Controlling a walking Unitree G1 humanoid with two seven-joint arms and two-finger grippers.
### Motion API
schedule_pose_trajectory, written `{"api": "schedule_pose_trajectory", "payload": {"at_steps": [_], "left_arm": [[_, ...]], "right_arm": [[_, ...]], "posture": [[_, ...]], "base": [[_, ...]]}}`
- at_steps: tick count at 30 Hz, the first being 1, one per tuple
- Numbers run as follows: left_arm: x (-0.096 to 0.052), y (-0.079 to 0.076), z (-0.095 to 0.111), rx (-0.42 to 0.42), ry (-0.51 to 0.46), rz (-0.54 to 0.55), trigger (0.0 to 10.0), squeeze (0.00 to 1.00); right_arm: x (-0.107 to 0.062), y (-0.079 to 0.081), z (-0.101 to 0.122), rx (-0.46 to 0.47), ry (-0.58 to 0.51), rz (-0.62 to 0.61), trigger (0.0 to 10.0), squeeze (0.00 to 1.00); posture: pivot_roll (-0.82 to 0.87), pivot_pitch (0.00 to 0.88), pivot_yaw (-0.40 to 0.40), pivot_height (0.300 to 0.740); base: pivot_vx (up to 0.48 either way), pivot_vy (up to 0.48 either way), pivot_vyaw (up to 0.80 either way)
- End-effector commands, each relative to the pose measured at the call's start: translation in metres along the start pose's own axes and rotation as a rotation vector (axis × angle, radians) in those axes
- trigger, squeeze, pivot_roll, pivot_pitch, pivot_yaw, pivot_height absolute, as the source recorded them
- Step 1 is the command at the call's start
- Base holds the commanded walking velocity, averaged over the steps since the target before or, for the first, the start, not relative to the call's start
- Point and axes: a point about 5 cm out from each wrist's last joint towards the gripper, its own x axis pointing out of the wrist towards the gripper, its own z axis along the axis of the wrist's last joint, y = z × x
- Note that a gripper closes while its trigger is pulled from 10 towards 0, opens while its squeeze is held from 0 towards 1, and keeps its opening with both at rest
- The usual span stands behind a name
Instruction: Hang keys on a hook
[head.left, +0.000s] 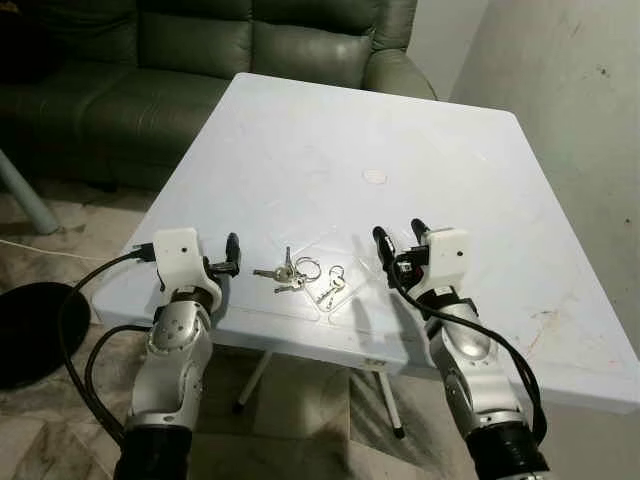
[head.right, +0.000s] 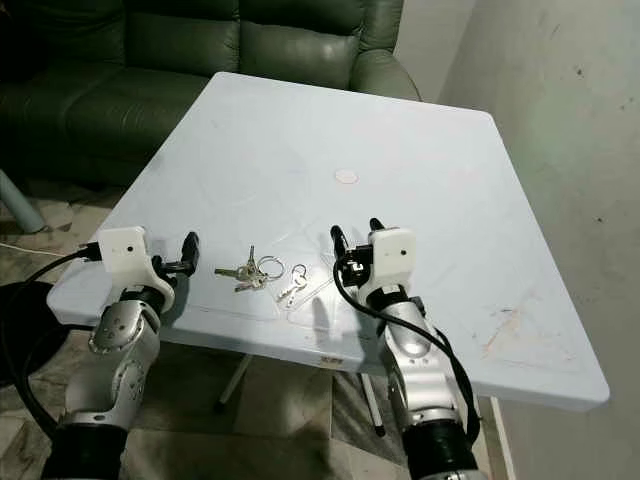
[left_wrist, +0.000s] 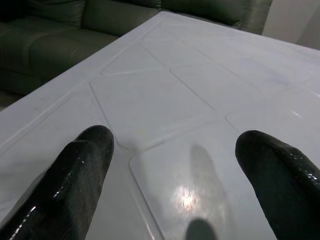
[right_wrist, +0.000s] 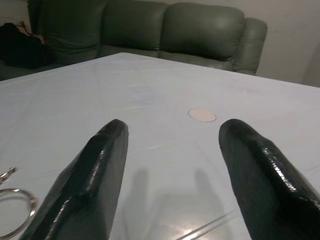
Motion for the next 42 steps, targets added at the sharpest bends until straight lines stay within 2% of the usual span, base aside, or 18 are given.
{"api": "schedule_pose_trajectory", "payload": {"at_steps": [1, 6, 11, 21, 28, 36, 38, 42], "left_arm": [[0.002, 0.001, -0.001, -0.001, 0.018, -0.013, 10.0, 0.0], [0.008, 0.004, 0.004, 0.053, 0.008, -0.023, 10.0, 0.0], [0.009, 0.004, 0.008, 0.06, 0.003, -0.028, 10.0, 0.0], [0.005, -0.007, 0.002, 0.062, -0.009, -0.059, 10.0, 0.0], [0.003, -0.006, -0.003, 0.117, -0.019, -0.094, 10.0, 0.0], [0.008, -0.006, 0.002, 0.16, -0.078, -0.097, 10.0, 0.0], [0.008, -0.006, 0.006, 0.158, -0.109, -0.094, 10.0, 0.0], [0.013, -0.004, 0.008, 0.141, -0.111, -0.081, 10.0, 0.0]], "right_arm": [[0.0, -0.009, -0.002, -0.009, 0.022, -0.018, 10.0, 0.0], [-0.001, -0.028, 0.0, -0.039, 0.026, -0.089, 10.0, 0.0], [-0.006, -0.042, 0.003, -0.052, 0.008, -0.137, 10.0, 0.0], [-0.02, -0.046, -0.002, -0.042, 0.009, -0.203, 10.0, 0.0], [-0.029, -0.045, -0.01, -0.043, 0.031, -0.207, 10.0, 0.0], [-0.025, -0.044, -0.007, -0.051, 0.019, -0.195, 10.0, 0.0], [-0.023, -0.046, -0.005, -0.048, 0.009, -0.203, 10.0, 0.0], [-0.022, -0.047, -0.004, -0.045, -0.005, -0.227, 10.0, 0.0]], "posture": [[0.09, 0.065, -0.074, 0.74], [0.08, 0.065, -0.068, 0.74], [0.07, 0.056, -0.051, 0.74], [0.01, 0.034, -0.008, 0.74], [0.0, 0.011, -0.002, 0.74], [0.0, 0.0, 0.001, 0.74], [0.0, 0.0, 0.005, 0.74], [0.0, 0.0, 0.017, 0.74]], "base": [[0.0, 0.0, 0.0], [0.0, 0.0, 0.0], [0.0, 0.0, 0.0], [0.0, 0.0, 0.0], [0.0, 0.0, 0.0], [0.0, 0.0, 0.0], [0.0, 0.0, 0.0], [0.0, 0.0, 0.0]]}}
